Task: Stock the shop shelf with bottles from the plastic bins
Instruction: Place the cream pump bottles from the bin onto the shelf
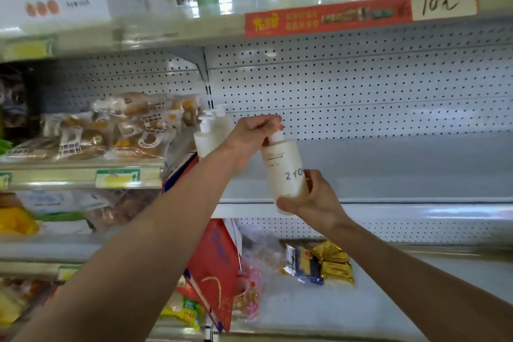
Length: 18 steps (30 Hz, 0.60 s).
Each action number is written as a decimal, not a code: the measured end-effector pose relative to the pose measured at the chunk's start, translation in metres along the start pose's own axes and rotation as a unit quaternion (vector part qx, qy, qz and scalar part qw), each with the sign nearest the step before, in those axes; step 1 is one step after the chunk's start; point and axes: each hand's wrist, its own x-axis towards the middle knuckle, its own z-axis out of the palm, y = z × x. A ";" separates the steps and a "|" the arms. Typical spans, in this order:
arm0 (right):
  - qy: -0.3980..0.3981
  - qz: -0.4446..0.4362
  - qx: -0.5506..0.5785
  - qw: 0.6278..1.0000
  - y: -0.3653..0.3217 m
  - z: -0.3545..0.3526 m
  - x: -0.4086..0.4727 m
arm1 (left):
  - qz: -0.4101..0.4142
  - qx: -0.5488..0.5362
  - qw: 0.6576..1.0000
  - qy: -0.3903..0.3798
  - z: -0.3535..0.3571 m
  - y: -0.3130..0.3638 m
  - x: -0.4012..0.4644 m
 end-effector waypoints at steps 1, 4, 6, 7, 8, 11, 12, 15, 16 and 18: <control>-0.004 -0.002 -0.003 1.000 -0.003 0.003 0.008 | 0.005 0.000 1.000 -0.009 -0.005 0.002 0.007; -0.004 -0.007 -0.028 1.000 -0.008 0.011 0.032 | 0.022 0.022 0.998 -0.052 -0.017 0.005 0.028; 0.006 -0.007 -0.036 0.999 -0.011 0.018 0.047 | 0.032 0.044 0.995 -0.089 -0.025 0.006 0.042; 0.013 -0.005 -0.038 0.999 -0.011 0.022 0.055 | 0.035 0.056 0.993 -0.103 -0.029 0.005 0.048; 0.019 0.001 -0.039 0.999 -0.010 0.026 0.063 | 0.036 0.070 0.991 -0.111 -0.033 0.004 0.053; 0.041 0.023 -0.067 0.997 -0.002 0.042 0.085 | 0.038 0.124 0.983 -0.128 -0.045 -0.001 0.068; 0.046 0.030 -0.076 0.996 0.002 0.047 0.093 | 0.041 0.139 0.980 -0.134 -0.050 -0.003 0.073; 0.042 0.037 -0.101 0.993 0.011 0.060 0.113 | 0.046 0.197 0.968 -0.149 -0.062 -0.003 0.086; 0.034 0.037 -0.106 0.993 0.011 0.062 0.119 | 0.046 0.224 0.962 -0.152 -0.065 -0.001 0.090; 0.016 0.035 -0.093 0.995 0.008 0.064 0.128 | 0.053 0.260 0.950 -0.162 -0.068 0.002 0.098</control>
